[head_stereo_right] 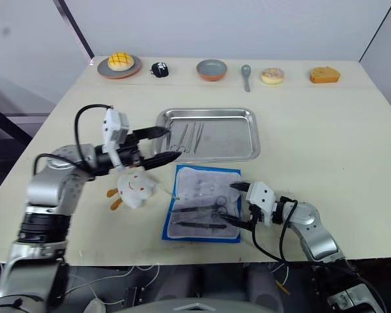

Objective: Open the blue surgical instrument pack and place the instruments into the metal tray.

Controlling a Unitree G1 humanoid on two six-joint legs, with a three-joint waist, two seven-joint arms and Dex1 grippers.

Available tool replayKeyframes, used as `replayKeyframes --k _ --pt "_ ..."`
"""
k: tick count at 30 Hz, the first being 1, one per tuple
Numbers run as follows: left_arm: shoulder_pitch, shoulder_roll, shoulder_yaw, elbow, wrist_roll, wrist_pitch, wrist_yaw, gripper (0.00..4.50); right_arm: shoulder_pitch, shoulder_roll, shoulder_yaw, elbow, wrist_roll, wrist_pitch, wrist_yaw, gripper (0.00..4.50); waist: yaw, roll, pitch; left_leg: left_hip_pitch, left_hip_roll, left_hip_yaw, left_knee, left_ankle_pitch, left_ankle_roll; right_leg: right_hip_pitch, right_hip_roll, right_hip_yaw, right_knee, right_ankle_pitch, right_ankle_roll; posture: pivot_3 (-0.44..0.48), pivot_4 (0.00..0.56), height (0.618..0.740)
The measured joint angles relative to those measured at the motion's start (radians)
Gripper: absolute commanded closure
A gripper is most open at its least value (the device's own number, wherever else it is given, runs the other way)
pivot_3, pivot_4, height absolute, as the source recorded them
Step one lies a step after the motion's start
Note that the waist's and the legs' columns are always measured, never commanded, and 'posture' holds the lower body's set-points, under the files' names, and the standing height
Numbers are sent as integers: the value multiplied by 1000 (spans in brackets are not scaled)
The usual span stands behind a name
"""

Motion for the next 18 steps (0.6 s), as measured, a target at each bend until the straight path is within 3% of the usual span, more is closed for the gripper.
replayKeyframes --k 6,8,14,18 --pt "16 89 4 46 -72 -97 -317 57 2 1 0 2 0 0 -1 0 1 1 1 -1 1 0 0 0 0 -1 0 0 0 -1 -2 0 150 732" --pt "15 130 1 78 -84 -152 -367 57 2 1 0 2 0 0 -1 0 1 2 2 -1 1 0 0 0 0 -1 0 0 0 -2 -3 0 150 732" --pt "3 324 -106 135 -224 -322 -376 57 4 1 -2 2 1 0 0 0 2 2 3 -1 1 0 0 0 0 -1 -1 1 0 -2 -3 0 150 732" --pt "-18 378 -190 163 -283 -398 -377 57 4 0 -2 2 2 0 3 0 3 3 3 -2 1 -1 0 0 1 -1 0 0 0 -2 -3 0 150 732"
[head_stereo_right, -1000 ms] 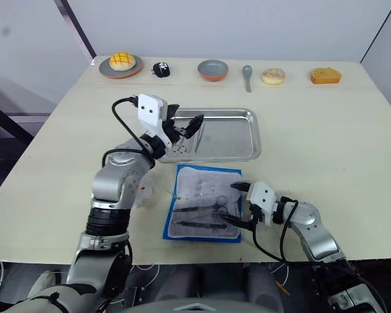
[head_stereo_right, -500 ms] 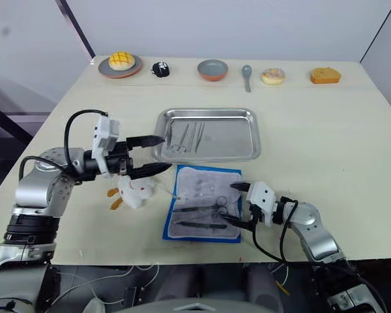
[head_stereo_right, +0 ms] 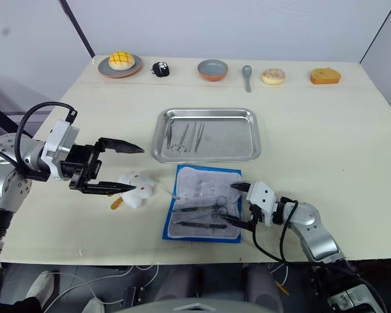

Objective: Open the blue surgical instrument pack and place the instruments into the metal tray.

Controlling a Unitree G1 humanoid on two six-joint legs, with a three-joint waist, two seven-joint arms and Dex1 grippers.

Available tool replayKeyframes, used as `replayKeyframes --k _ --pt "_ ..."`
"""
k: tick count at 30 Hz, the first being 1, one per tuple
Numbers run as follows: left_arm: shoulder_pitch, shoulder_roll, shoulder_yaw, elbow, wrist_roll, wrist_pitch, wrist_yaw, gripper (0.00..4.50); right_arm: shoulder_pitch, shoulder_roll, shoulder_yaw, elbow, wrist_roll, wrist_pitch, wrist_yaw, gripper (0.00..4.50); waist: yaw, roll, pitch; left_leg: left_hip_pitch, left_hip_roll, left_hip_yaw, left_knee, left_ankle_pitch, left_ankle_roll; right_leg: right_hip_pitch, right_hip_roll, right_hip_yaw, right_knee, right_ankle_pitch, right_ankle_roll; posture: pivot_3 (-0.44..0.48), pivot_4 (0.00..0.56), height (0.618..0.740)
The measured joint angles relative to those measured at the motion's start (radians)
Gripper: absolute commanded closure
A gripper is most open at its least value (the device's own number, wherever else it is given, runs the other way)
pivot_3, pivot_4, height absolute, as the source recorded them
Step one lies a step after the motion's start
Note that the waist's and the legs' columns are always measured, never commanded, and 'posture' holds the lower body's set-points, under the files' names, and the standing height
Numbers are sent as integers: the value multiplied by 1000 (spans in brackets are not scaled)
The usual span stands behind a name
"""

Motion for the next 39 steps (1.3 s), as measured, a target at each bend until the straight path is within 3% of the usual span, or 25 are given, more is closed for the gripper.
replayKeyframes --k 5,14,24,32,39 --pt "-16 0 -59 3 -23 -50 0 57 0 0 0 0 1 0 2 0 -1 0 0 0 0 1 0 0 0 0 1 0 0 2 3 0 150 732" --pt "65 -89 -95 -81 -3 -106 -1 57 12 -11 -6 -24 4 8 1 0 3 1 2 -1 0 1 0 0 0 -1 1 0 0 2 4 0 150 732" --pt "71 -107 -98 -80 16 -173 -2 57 87 -56 -68 -158 65 80 5 0 16 7 9 -14 -3 0 3 0 1 -12 1 -1 1 1 4 0 150 732" --pt "68 -126 -125 -80 27 -172 -2 57 121 -104 -108 -271 129 133 27 0 14 13 18 -16 -4 1 3 0 1 -14 2 -1 2 1 4 0 150 732" --pt "69 -179 -124 -74 129 -143 -4 57 209 -210 -226 -445 263 191 74 0 17 14 19 -18 -4 1 4 0 1 -15 2 -1 2 2 5 0 150 732"
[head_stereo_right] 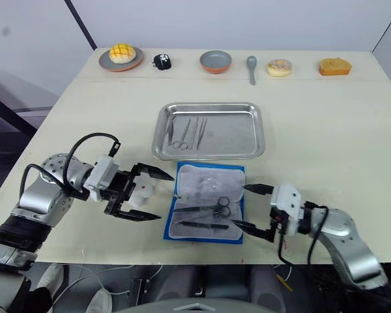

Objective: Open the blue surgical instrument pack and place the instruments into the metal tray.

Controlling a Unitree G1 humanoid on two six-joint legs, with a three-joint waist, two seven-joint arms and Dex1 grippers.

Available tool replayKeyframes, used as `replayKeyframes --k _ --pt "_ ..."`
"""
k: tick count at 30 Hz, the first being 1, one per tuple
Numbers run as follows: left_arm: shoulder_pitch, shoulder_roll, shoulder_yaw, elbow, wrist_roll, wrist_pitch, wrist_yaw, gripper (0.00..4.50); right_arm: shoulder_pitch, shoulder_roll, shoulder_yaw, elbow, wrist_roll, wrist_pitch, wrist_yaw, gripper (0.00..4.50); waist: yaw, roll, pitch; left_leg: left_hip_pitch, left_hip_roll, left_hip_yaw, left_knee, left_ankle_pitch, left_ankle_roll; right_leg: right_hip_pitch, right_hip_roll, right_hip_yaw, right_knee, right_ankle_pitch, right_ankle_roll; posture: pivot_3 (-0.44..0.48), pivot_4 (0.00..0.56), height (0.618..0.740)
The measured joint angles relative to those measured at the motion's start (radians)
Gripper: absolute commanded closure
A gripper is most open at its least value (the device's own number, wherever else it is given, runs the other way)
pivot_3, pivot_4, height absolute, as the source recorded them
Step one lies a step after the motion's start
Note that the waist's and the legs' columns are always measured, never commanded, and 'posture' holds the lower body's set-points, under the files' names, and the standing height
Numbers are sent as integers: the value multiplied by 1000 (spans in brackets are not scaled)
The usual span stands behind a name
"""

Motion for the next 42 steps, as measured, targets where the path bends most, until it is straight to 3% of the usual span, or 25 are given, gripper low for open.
replayKeyframes --k 3,11,17,28,42 --pt "17 -40 -1 24 57 -17 0 57 45 -85 -142 -78 124 26 59 0 -5 -1 1 1 1 0 1 0 0 0 1 0 2 0 0 0 150 732" --pt "21 -100 -35 101 136 -82 0 57 104 -194 -353 -154 342 120 146 0 -2 -1 2 1 0 0 3 0 0 1 0 0 3 0 0 0 150 732" --pt "22 -147 -84 162 174 -130 0 57 110 -201 -364 -167 362 143 146 0 -2 -1 2 1 0 -1 4 0 0 2 1 0 4 0 0 0 150 732" --pt "37 -247 -76 243 251 -200 0 57 94 -201 -364 -253 410 203 86 0 0 0 1 3 0 -2 8 0 0 5 0 -1 4 0 0 0 150 732" --pt "83 -292 -26 286 266 -232 0 57 63 -238 -402 -255 450 232 110 0 -2 15 -9 7 0 -2 8 0 0 11 0 -1 4 0 0 0 150 732"
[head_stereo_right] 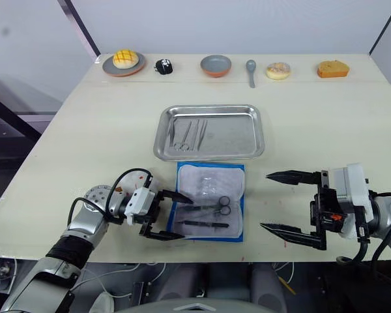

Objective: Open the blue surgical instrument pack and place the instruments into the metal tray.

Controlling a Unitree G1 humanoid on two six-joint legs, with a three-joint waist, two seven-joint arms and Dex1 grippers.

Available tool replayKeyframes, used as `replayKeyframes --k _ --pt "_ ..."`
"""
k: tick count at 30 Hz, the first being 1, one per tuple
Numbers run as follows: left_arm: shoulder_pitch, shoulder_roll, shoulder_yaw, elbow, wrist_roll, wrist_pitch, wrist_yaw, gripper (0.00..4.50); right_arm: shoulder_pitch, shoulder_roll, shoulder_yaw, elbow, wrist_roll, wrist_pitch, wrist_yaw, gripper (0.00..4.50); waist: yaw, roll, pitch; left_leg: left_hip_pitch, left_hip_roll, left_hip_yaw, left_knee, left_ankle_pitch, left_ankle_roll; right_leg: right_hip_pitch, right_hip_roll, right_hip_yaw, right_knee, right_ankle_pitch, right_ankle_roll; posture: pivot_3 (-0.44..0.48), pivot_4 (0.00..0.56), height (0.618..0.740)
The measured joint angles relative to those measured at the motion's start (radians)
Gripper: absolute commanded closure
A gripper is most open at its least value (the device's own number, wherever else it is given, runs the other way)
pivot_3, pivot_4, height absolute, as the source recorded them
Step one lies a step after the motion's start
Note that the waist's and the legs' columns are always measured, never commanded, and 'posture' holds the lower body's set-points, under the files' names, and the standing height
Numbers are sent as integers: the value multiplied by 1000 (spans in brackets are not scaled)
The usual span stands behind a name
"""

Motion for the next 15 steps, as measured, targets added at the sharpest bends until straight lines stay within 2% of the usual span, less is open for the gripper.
replayKeyframes --k 7,13,15 --pt "-16 -7 -5 46 -3 -27 -5 57 0 -24 -2 0 -27 15 9 0 -2 8 -9 3 0 0 0 0 0 2 0 1 0 0 0 0 150 732" --pt "-30 -18 -15 76 -3 -31 -8 57 -33 -20 113 0 -153 18 -56 0 -1 11 -12 5 0 2 -1 0 0 3 0 2 0 0 0 0 150 732" --pt "-38 -17 -22 88 -3 -33 -10 57 -112 -14 221 10 -251 43 -119 0 -2 12 -14 6 0 2 -1 0 0 4 0 2 0 0 0 0 150 732"
